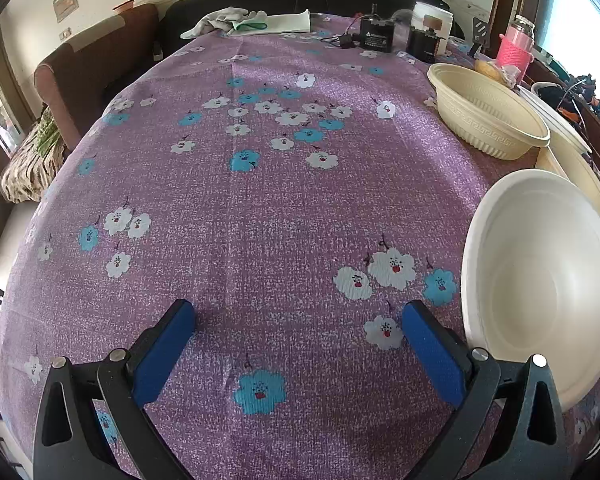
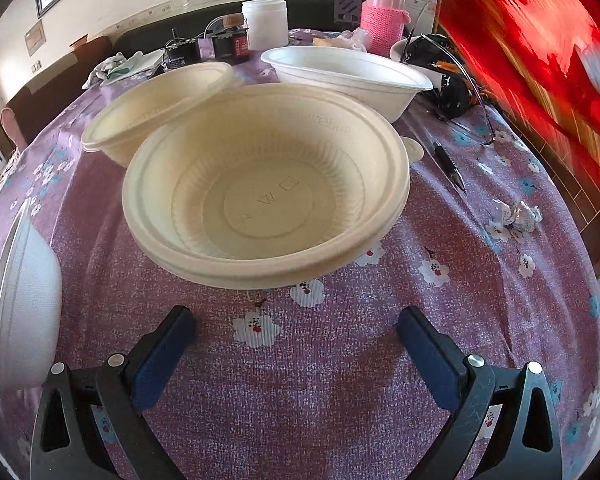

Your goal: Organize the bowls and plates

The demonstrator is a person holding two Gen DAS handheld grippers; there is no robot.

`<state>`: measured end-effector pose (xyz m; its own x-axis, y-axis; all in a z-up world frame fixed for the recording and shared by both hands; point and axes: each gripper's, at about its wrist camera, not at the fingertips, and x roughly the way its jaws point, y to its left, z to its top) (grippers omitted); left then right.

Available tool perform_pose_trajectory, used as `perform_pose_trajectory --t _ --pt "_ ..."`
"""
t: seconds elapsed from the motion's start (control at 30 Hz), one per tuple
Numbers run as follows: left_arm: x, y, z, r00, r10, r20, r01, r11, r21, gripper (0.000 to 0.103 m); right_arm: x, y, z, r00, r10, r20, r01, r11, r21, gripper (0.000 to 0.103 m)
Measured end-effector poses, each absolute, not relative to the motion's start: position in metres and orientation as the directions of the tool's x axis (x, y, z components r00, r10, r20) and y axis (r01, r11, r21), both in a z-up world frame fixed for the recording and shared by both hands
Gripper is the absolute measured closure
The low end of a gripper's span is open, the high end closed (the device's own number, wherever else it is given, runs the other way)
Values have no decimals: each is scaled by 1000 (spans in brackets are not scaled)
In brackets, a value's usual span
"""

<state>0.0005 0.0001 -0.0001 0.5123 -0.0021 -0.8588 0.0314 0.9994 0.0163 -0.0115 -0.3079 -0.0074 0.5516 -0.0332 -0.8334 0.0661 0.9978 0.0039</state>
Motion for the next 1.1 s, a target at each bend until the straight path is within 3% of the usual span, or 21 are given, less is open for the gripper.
perform_pose_trajectory --t 0.6,1.1 --pt "-7 4 8 524 -24 -851 16 1000 -18 0 -11 -307 -7 552 -35 -833 63 998 0 1" --pt "-2 4 2 547 13 -837 9 1000 21 0 -11 -307 -7 553 -36 -832 61 998 -2 1"
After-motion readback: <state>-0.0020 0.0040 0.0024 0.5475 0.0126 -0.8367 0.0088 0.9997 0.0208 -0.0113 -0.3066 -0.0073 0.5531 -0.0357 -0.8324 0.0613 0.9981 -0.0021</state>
